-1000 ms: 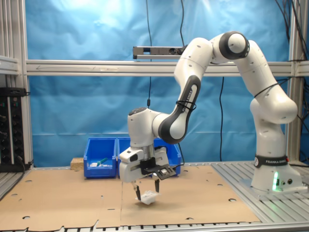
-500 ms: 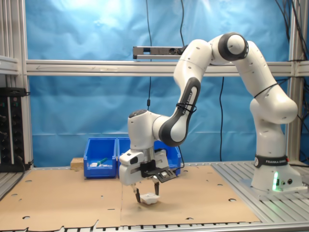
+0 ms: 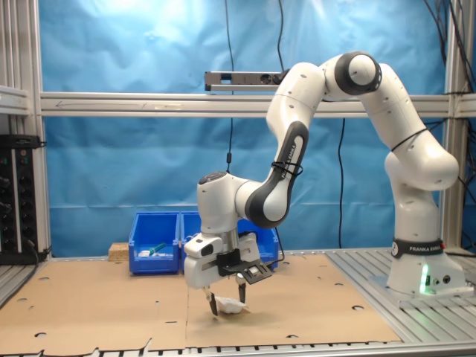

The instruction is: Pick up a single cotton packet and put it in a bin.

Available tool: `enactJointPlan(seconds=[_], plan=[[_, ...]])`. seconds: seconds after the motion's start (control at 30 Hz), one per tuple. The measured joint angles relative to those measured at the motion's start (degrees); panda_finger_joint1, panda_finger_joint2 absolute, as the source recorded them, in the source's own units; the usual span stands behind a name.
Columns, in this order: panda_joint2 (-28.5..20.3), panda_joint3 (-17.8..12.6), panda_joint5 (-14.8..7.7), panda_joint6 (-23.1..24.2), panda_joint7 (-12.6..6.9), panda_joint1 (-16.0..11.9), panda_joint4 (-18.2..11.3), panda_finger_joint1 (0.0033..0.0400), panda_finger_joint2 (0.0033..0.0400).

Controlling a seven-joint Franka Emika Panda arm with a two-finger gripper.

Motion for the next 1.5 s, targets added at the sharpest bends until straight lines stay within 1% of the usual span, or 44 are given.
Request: enactJointPlan(seconds=[0.7,1.5], plan=[[0.87,-1.36,-0.22,0.55,-0.53,0.04,0.05,0.04,0.04],[0.88,-1.55,-0.23,0.71,-0.54,0.04,0.06,0.04,0.04]])
